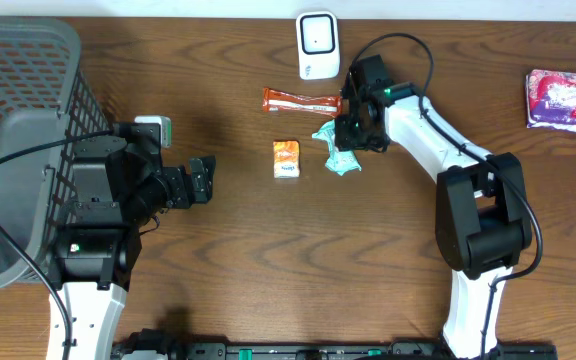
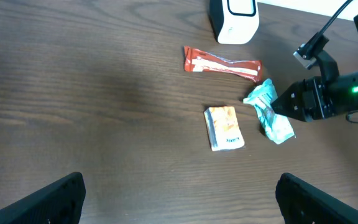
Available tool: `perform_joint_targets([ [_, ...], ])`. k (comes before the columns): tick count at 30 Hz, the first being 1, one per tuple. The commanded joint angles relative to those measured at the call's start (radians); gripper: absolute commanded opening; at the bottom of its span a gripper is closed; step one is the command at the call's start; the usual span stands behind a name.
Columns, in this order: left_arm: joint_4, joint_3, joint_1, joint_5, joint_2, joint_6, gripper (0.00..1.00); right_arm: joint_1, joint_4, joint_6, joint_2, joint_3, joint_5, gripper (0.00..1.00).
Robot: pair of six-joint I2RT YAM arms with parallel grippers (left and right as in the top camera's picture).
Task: Scan the item barcode
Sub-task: 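Lift the green wipes pack toward the scanner with the right gripper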
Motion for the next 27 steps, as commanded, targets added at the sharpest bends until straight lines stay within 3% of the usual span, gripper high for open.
perform_joint_targets([
  [1,0.002,-0.005,0.003,0.005,0.004,0.013,0.97,0.024,0.034,0.008,0.003,-0.064,-0.024,0.45],
  [6,0.002,-0.005,0.003,0.005,0.004,0.013,0.97,0.034,0.047,0.009,0.003,-0.071,-0.024,0.37],
  [10,0.002,-0.005,0.003,0.005,0.004,0.013,0.97,0.035,0.047,0.009,0.003,-0.069,-0.024,0.09],
  [12,0.002,-0.005,0.003,0.005,0.004,0.013,0.97,0.035,0.044,0.009,0.003,-0.056,-0.024,0.01],
  [20,0.002,-0.005,0.003,0.005,0.004,0.013,0.97,0.033,-0.084,0.009,0.002,0.135,-0.024,0.01],
  [27,0.002,-0.005,0.003,0.005,0.004,0.013,0.97,0.033,-0.048,0.036,0.002,0.231,-0.025,0.01],
])
